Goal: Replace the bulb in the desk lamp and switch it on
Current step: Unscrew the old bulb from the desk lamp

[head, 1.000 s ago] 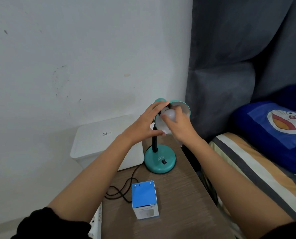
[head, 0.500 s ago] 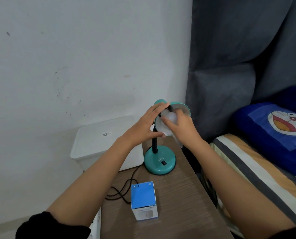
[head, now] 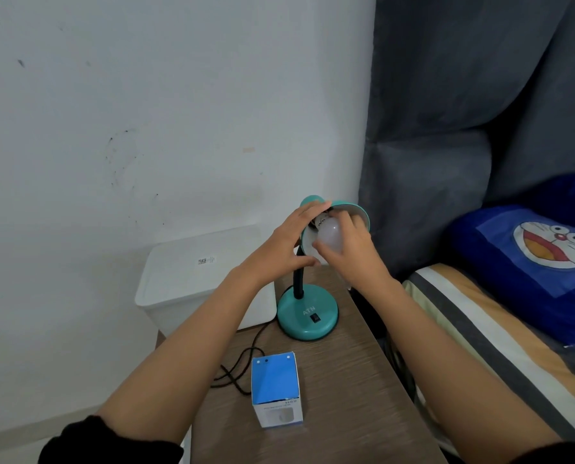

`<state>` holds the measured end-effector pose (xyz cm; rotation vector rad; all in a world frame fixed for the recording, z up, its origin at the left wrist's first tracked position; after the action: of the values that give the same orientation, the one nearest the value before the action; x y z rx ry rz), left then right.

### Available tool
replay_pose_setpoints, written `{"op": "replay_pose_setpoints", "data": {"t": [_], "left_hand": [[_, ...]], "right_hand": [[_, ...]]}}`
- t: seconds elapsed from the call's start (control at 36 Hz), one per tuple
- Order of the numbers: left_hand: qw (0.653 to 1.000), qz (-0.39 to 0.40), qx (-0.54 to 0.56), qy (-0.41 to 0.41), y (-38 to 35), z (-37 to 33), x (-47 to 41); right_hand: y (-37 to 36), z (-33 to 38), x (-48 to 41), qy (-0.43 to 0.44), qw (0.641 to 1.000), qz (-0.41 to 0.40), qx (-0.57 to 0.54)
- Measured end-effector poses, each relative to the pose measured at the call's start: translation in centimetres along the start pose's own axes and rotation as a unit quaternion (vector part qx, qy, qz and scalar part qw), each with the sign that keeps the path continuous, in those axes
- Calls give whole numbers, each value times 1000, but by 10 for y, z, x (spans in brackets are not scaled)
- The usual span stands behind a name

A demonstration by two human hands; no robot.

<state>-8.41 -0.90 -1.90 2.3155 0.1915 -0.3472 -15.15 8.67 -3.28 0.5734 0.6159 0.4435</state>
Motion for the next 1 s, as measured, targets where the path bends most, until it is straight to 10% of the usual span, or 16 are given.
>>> {"op": "replay_pose_setpoints", "data": {"t": [0.25, 0.44, 0.67, 1.0], "left_hand": [[1000, 15, 20, -9, 6, -2, 9], [1000, 12, 3, 5, 6, 1, 11], [1000, 3, 11, 10, 5, -1, 14], [1000, 9, 2, 14, 3, -3, 14]], "right_hand": [[4, 23, 12, 104, 977, -23, 186], [-3, 12, 10, -24, 1000, -13, -9], [-3, 25, 10, 42, 993, 11, 112], [0, 11, 5, -18, 999, 51, 2]]}}
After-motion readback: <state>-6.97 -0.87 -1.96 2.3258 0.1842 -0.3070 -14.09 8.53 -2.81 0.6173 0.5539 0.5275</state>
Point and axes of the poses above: each hand's wrist, its own x-axis away from the middle knuckle, its own y-axis out of the back of the hand, z = x × y, the point moved 7 cm from there along -x, towards the middle knuckle
